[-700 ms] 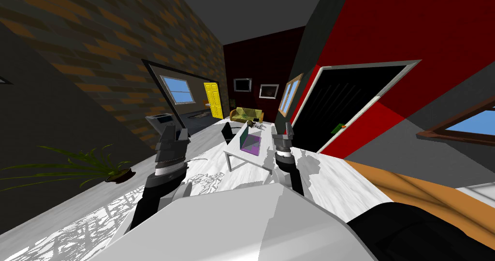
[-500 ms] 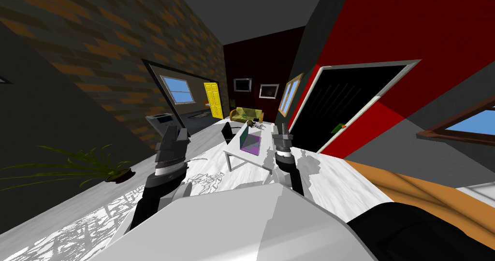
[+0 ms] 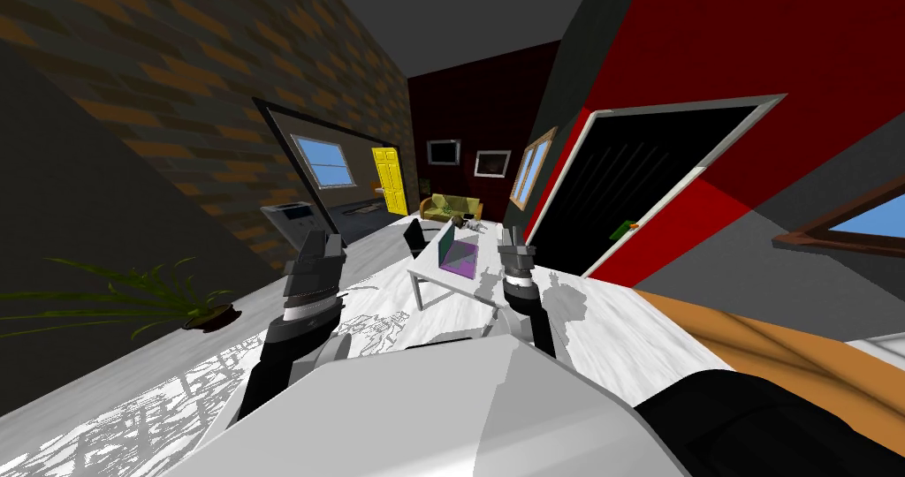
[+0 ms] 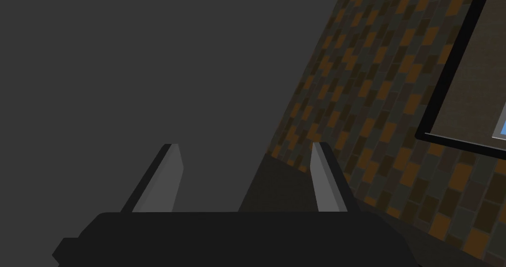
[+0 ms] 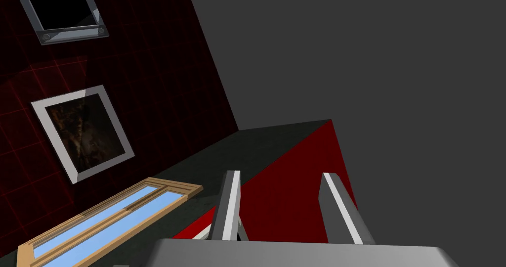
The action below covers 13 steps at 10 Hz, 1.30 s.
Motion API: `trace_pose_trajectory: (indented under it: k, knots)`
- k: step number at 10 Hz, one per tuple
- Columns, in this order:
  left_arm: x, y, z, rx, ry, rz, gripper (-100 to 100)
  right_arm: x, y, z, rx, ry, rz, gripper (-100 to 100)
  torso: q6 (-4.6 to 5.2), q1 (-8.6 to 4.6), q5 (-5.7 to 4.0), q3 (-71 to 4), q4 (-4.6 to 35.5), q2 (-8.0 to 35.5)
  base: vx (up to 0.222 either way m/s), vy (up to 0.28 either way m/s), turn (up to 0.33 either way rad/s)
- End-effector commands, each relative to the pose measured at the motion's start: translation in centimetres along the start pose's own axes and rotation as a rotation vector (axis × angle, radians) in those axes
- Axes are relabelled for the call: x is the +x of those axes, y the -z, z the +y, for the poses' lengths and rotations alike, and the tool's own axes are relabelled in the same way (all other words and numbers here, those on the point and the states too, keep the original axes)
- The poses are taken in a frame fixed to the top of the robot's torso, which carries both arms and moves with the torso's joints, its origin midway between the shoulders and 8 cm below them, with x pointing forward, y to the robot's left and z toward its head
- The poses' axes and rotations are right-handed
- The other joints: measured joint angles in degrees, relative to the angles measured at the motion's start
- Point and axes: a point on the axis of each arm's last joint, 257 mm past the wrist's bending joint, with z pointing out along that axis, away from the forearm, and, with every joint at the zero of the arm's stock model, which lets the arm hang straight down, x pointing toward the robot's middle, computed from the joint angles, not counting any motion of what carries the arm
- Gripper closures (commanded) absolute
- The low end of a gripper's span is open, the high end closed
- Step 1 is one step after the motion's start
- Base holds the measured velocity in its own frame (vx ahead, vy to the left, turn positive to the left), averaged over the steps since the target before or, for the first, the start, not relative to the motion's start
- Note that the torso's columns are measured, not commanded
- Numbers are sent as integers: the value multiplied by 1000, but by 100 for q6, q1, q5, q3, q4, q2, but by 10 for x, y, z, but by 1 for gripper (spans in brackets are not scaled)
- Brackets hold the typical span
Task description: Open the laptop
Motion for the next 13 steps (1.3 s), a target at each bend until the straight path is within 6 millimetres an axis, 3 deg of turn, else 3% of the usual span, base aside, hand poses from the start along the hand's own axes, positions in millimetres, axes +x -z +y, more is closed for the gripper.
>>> trace_pose_trajectory:
  k: [1,2,3,5,13]
  knots:
    - [0,0,0,0,0,0,0,0,0,0,0,0,0,0,0,0,0,-846,423,423,0,0,0]
    - [0,0,0,0,0,0,0,0,0,0,0,0,0,0,0,0,0,-1691,846,846,0,0,0]
    - [0,0,0,0,0,0,0,4,1,-7,22,39,40,-100,0,0,0,-2538,1269,1269,34,45,-39]
    - [0,0,0,-1,0,0,0,9,5,-23,63,125,99,-100,0,19,6,-3049,1511,1508,50,99,-69]
    - [0,0,0,-1,0,0,0,8,21,-84,199,506,285,-100,-1,0,0,-3077,1536,1533,74,151,-77]
